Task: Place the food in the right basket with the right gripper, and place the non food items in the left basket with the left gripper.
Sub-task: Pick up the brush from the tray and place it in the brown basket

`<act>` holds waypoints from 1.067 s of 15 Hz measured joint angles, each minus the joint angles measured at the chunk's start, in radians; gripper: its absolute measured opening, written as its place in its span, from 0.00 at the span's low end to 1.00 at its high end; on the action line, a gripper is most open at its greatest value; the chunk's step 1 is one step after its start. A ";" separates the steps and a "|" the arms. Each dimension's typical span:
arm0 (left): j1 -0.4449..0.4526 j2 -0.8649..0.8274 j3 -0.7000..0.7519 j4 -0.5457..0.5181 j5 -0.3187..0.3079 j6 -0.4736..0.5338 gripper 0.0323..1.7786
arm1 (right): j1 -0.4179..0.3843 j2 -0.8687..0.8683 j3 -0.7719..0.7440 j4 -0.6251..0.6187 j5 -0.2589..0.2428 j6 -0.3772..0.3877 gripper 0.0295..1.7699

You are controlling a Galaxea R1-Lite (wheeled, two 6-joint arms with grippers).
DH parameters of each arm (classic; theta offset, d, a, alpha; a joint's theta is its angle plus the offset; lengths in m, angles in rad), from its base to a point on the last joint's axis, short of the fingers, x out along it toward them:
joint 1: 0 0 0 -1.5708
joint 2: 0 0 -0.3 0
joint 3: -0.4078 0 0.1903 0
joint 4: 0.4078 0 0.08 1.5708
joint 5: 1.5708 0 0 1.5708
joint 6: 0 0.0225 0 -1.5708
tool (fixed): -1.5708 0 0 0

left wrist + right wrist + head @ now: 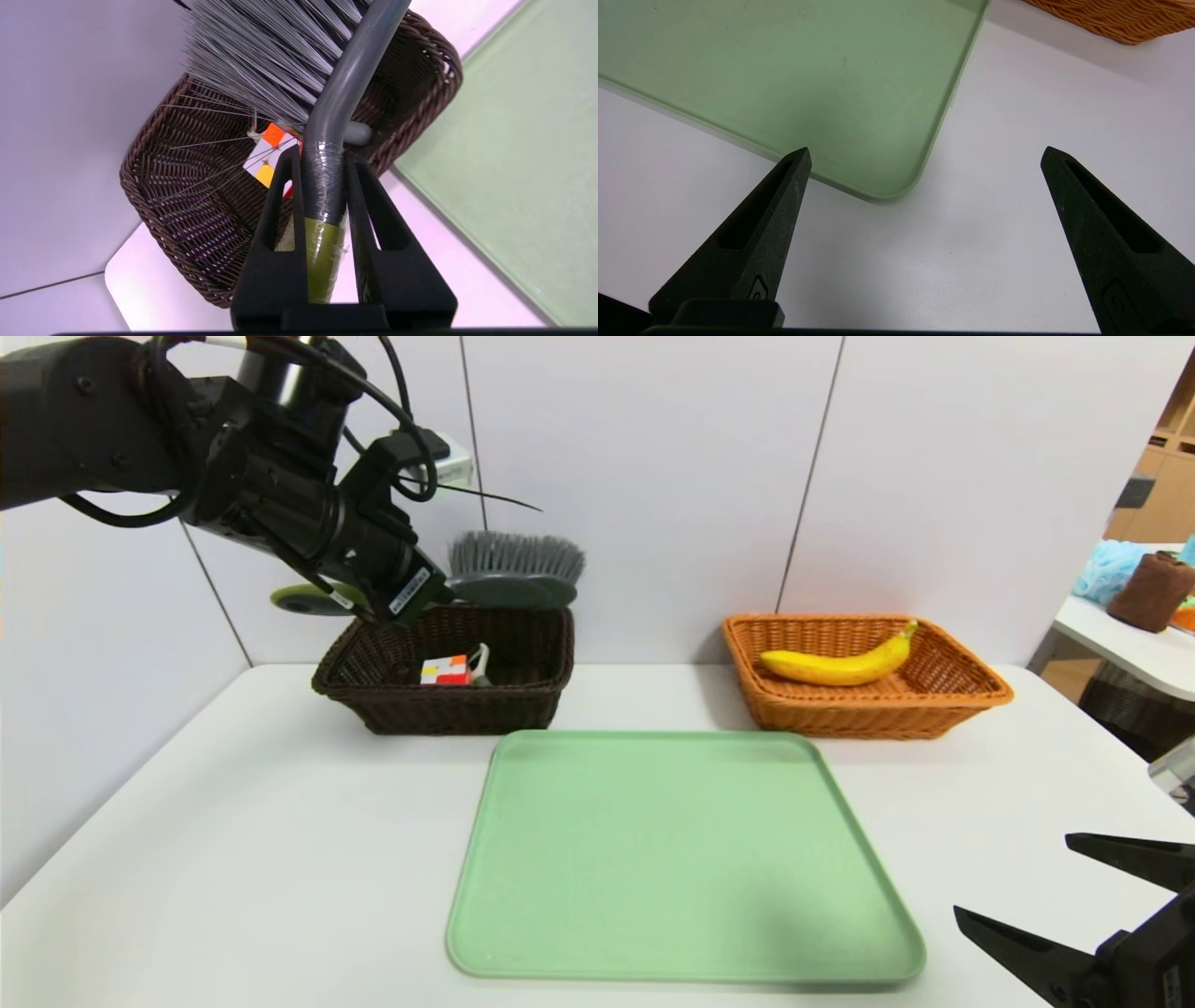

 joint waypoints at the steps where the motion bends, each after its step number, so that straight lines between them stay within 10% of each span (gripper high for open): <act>1: 0.018 0.008 0.000 -0.010 -0.013 0.004 0.16 | 0.001 0.000 0.001 0.000 0.000 0.001 0.96; 16: 0.089 0.173 0.000 -0.107 -0.078 -0.004 0.16 | 0.001 0.008 0.002 0.000 0.000 0.001 0.96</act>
